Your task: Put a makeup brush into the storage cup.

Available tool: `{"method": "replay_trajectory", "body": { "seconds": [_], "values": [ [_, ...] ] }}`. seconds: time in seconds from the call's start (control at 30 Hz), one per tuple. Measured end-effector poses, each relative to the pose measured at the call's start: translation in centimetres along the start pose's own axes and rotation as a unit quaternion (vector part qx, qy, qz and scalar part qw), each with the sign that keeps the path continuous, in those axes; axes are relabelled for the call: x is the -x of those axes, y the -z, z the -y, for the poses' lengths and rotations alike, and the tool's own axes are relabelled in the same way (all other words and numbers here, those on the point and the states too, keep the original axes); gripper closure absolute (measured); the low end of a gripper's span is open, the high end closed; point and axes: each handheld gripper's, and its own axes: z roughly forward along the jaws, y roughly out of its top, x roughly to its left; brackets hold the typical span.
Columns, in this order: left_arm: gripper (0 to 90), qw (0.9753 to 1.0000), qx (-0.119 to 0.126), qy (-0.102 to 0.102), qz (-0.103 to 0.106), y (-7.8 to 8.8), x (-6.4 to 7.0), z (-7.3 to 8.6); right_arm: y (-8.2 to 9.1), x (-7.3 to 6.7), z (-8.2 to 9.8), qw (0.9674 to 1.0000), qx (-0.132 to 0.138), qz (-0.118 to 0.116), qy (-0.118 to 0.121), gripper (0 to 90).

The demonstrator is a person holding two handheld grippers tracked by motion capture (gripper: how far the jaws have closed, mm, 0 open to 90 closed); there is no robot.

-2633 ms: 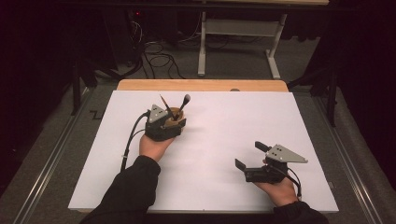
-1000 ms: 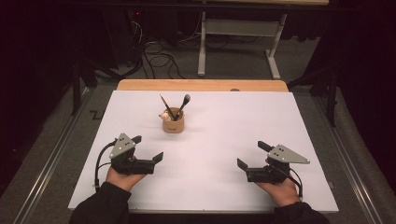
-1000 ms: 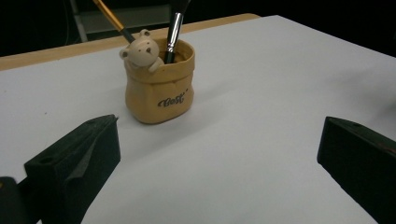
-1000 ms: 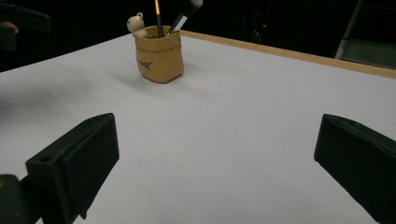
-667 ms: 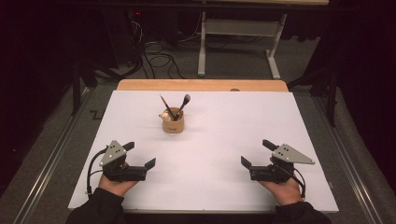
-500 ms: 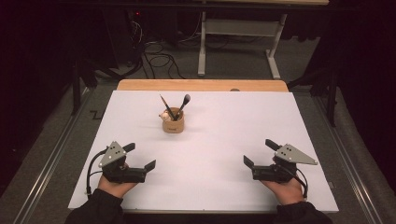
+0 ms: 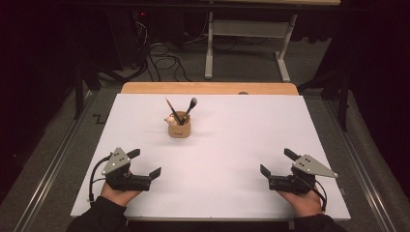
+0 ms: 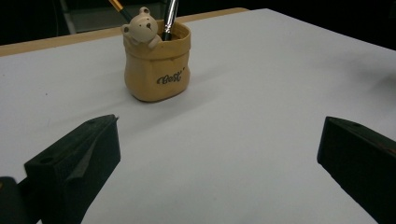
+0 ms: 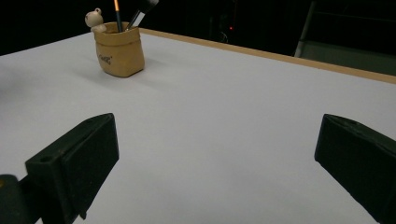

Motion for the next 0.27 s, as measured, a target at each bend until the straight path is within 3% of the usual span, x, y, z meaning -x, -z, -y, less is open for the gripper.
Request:
{"method": "replay_trajectory", "body": {
  "seconds": [0.27],
  "values": [
    [0.2, 0.9999, -0.002, 0.005, -0.009, -0.02, -0.27, 0.05, 0.0, 0.04, 0.03, 1.0, 0.003, 0.008, 0.006, 0.3]
  ]
}}
